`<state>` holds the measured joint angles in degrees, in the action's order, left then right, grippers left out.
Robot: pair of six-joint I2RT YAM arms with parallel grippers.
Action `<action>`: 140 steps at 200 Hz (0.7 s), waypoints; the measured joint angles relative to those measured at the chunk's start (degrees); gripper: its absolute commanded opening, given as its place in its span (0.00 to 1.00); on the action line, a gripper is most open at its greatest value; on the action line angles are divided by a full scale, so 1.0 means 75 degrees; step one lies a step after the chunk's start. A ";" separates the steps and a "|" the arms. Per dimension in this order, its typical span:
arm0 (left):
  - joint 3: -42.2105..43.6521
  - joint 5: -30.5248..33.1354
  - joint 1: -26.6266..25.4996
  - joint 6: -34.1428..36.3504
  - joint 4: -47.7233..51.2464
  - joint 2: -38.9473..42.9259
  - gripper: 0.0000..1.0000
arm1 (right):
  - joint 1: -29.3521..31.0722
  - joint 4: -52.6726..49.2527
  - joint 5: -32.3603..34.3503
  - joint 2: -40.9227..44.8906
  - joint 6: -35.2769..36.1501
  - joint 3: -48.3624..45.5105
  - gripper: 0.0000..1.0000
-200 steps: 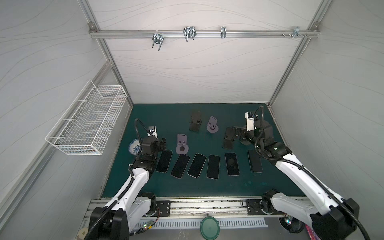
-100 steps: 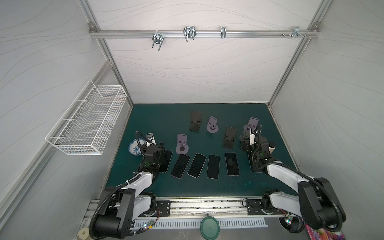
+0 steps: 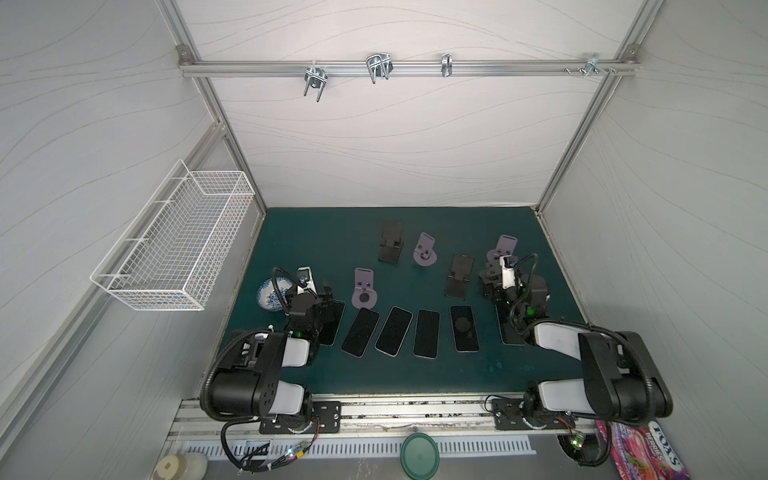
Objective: Remove the phone from the phone stand
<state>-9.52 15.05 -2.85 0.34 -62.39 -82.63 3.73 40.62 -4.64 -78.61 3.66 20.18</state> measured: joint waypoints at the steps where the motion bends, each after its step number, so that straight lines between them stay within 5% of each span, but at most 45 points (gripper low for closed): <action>1: 0.0000 -0.0012 0.0009 -0.0006 -0.0020 -0.0017 0.88 | -0.0044 0.0023 -0.0050 -0.0017 -0.0050 0.0009 0.99; 27: 0.0067 -0.0219 0.0245 -0.0163 -0.0924 -0.0723 0.89 | -0.0772 0.0702 -0.0906 -0.0664 -0.0449 0.0070 0.99; 68: 0.0082 -0.0239 0.0332 -0.0358 -0.1419 -0.1128 0.98 | -0.0819 0.1687 -0.1582 -0.1553 -0.0702 -0.0119 0.99; 140: -0.1714 0.0146 0.0472 -0.0679 0.1040 -0.0871 0.99 | 0.0079 0.0659 0.0032 -0.1571 -0.0557 0.0813 0.99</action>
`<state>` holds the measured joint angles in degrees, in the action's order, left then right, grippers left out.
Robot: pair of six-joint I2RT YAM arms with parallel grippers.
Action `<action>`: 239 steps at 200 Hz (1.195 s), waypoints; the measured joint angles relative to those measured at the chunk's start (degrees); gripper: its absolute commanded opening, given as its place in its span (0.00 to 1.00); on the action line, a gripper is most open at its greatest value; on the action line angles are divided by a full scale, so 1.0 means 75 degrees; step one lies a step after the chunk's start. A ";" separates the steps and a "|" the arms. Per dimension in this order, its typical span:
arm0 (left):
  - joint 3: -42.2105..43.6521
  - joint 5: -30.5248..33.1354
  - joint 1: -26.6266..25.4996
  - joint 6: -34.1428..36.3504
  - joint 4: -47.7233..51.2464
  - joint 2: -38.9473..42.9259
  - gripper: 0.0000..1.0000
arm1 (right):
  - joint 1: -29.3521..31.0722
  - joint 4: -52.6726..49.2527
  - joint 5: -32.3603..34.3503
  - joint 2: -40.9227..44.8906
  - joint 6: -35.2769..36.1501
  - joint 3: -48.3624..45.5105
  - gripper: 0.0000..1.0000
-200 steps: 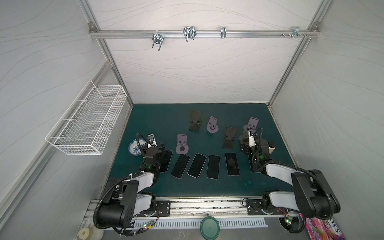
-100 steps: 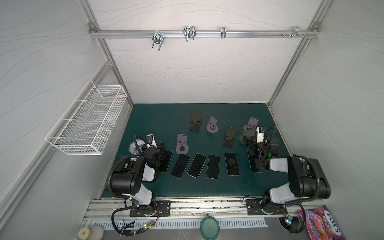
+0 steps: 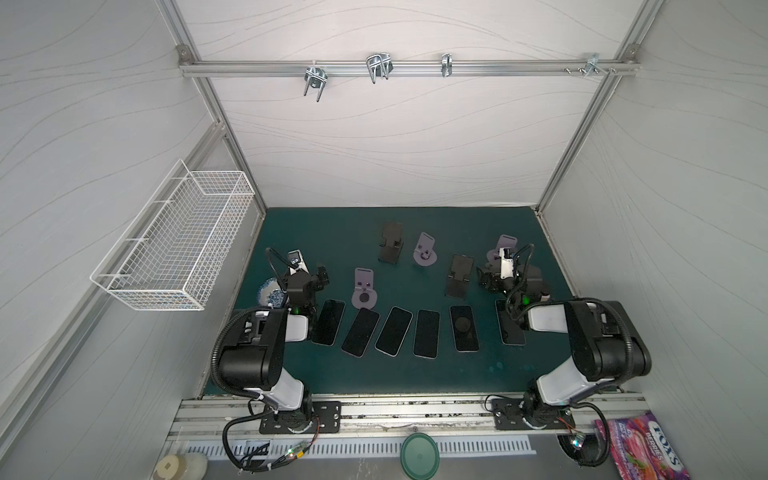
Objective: Remove the phone from the phone stand
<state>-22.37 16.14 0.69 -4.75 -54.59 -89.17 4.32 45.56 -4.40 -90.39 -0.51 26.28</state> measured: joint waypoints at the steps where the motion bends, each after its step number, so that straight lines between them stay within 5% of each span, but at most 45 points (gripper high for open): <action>1: 0.0000 0.0003 0.0000 0.0000 0.0012 0.0000 0.99 | 0.0000 -0.0015 0.0015 0.0000 0.0000 0.0000 0.99; 239: 0.0006 0.0230 -0.0149 0.0085 0.0682 0.0000 0.99 | -0.0006 -0.0157 0.0274 0.0000 0.0017 0.0000 0.99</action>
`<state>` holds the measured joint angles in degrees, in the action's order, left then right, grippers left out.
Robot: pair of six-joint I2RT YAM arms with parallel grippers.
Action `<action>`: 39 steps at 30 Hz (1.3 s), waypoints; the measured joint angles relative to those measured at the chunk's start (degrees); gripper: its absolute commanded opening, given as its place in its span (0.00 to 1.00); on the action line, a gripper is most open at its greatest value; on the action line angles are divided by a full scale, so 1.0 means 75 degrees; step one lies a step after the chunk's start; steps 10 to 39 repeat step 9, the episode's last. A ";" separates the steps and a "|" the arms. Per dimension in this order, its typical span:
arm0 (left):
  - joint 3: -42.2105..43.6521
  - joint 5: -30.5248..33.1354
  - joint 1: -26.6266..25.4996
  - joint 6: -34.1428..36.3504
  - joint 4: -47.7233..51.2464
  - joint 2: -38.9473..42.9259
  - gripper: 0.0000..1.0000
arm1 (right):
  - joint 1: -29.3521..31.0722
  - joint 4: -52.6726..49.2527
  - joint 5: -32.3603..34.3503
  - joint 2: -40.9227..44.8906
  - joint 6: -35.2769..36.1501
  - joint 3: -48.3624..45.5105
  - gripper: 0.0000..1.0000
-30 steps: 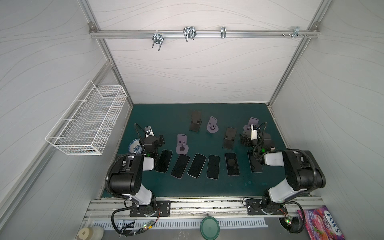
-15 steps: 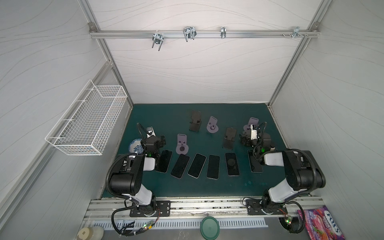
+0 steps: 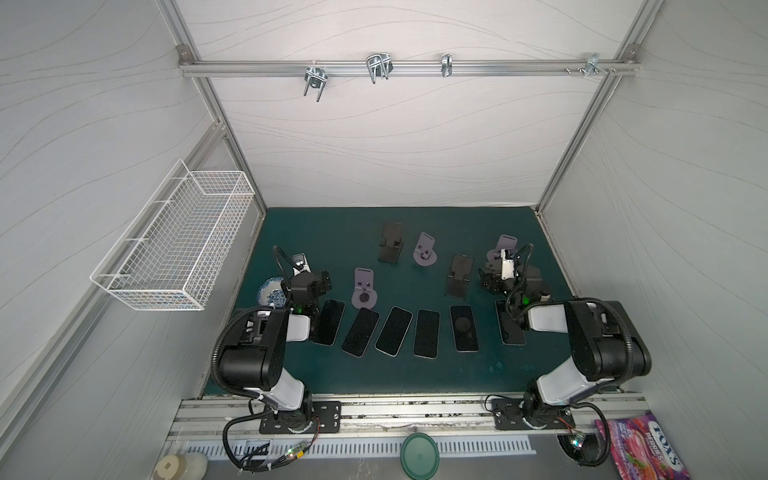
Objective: Remove the phone from the phone stand
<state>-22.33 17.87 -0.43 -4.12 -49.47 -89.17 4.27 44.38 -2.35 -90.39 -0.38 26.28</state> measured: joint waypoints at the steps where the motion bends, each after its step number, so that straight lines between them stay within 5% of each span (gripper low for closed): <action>1: 0.0000 -0.0032 0.0026 -0.0003 0.0000 0.0000 0.99 | 0.0000 0.0000 0.0000 0.0000 -0.0003 0.0000 0.99; 39: 0.0000 -0.0128 0.0064 -0.0020 0.0000 0.0000 0.99 | 0.0000 0.0000 0.0000 0.0000 0.0000 0.0000 0.99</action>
